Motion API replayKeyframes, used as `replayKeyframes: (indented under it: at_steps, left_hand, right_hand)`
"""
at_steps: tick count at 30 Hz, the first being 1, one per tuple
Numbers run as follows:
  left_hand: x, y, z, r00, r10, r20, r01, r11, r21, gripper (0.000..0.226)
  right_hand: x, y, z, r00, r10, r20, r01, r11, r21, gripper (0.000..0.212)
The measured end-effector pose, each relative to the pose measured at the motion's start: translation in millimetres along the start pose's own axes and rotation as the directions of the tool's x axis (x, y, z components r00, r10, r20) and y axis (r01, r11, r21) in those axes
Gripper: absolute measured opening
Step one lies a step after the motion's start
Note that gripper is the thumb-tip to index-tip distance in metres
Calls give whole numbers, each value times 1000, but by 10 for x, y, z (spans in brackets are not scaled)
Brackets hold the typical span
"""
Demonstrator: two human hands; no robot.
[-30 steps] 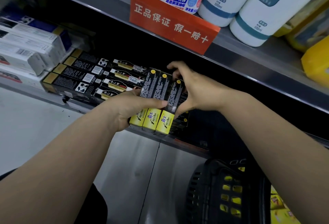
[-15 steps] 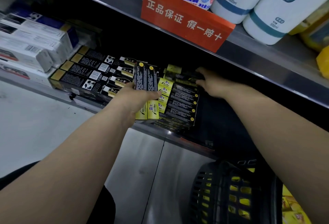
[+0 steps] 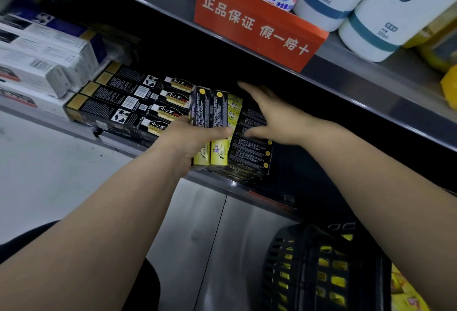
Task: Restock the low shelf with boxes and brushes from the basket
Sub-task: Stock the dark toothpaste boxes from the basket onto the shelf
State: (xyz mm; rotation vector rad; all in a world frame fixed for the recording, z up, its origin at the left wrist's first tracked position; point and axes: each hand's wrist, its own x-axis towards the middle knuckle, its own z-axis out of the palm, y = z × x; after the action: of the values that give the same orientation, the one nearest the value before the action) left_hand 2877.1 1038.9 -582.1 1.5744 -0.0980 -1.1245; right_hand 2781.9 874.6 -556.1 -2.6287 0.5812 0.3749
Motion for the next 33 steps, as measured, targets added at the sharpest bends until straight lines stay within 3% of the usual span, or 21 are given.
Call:
replayKeyframes:
  at_steps: [2,4,7,10,14,17,19,21,24,27,29,33]
  left_hand:
    - [-41,20,29,999,-11,50,9,999,33,63]
    - [-79,48,52,993,-34,113,35,999,-11,75]
    - [-114,84,67,985,-75,156,85,995,-56,87]
    - [-152,96,73,972,-108,210,116,993,-25,95]
    - [-179,120,63,961,-90,260,91,996,7,79]
    - [-180,110,74,967,-79,243,70,997,46,94]
    - [-177,105,75,983,-85,165,80,996,40,93]
    - [-98,92,41,996,-84,22,83,996,29,76]
    - [13,86,-15,993,-87,-78,78,991,-108,44]
    - [5,83,8,994,-95,-61,89,991,-104,53]
    - [-13,78,36,994,-102,-40,98,991,-92,66]
    - [11,52,57,995,-100,-31,97,991,-87,58]
  right_hand:
    - [-72,-182,-63,986,-163,-28,164,985,43,100]
    - [-136,-271,-100,971,-234,-42,234,972,14,81]
    - [-208,-292,-144,972,-217,-85,218,976,4,58]
    - [-237,-259,-181,969,-234,-83,234,972,-2,68]
    - [-230,-216,-184,959,-279,-51,279,960,-11,68]
    - [-228,-191,-198,962,-266,-60,267,964,9,64]
    - [-220,-137,-209,973,-229,-30,229,973,-1,55]
    - [-194,-33,-202,982,-187,-28,187,982,-4,43]
    - [-86,160,-158,979,6,-205,-3,1000,15,40]
    - [99,290,-111,919,283,-273,-271,959,83,48]
    - [229,350,-61,908,345,-238,-332,939,92,46]
    - [368,413,128,933,350,-78,-346,936,67,45]
